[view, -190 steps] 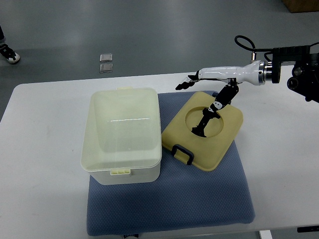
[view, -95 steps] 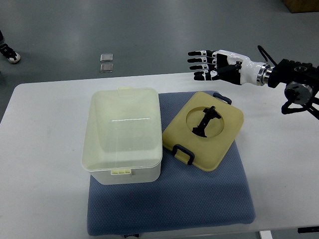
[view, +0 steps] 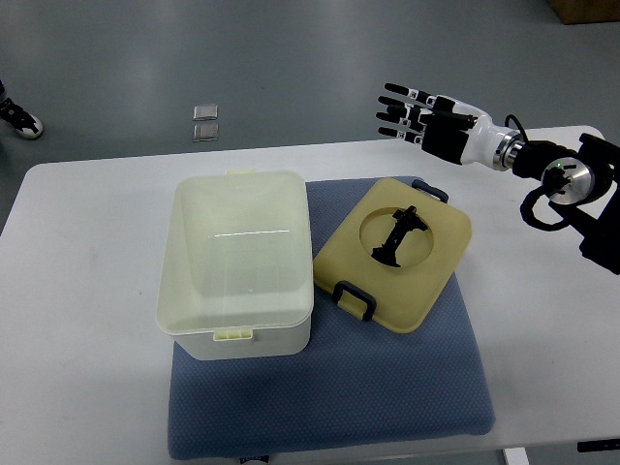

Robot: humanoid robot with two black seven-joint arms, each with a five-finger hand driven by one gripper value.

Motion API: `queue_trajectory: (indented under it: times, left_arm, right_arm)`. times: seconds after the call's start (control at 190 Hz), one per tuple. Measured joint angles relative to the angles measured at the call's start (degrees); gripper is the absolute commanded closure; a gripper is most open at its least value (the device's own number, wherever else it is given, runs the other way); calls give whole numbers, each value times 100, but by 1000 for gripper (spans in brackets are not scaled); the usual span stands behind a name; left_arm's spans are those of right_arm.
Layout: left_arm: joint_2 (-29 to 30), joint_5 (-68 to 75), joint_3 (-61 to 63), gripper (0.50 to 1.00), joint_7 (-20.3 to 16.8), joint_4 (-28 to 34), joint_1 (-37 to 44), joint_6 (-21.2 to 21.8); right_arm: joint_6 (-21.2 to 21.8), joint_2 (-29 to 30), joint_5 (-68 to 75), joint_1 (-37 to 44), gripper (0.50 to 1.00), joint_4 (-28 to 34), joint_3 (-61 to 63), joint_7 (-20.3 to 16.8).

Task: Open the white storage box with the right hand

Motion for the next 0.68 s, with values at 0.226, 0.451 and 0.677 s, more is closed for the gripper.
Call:
queue_trajectory:
  times: [0.226,0.451,0.677]
  left_arm:
    - [0,0,0,500,0,0,0,1]
    - [0,0,0,500,0,0,0,1]
    - [0,0,0,500,0,0,0,0]
  right_arm:
    - [-13,163,40,-87,576,-153,191,62]
    - [-47,175,34,-125,576,-161,263,76]
    - [-46,280,33,-162,576,-161,275,217]
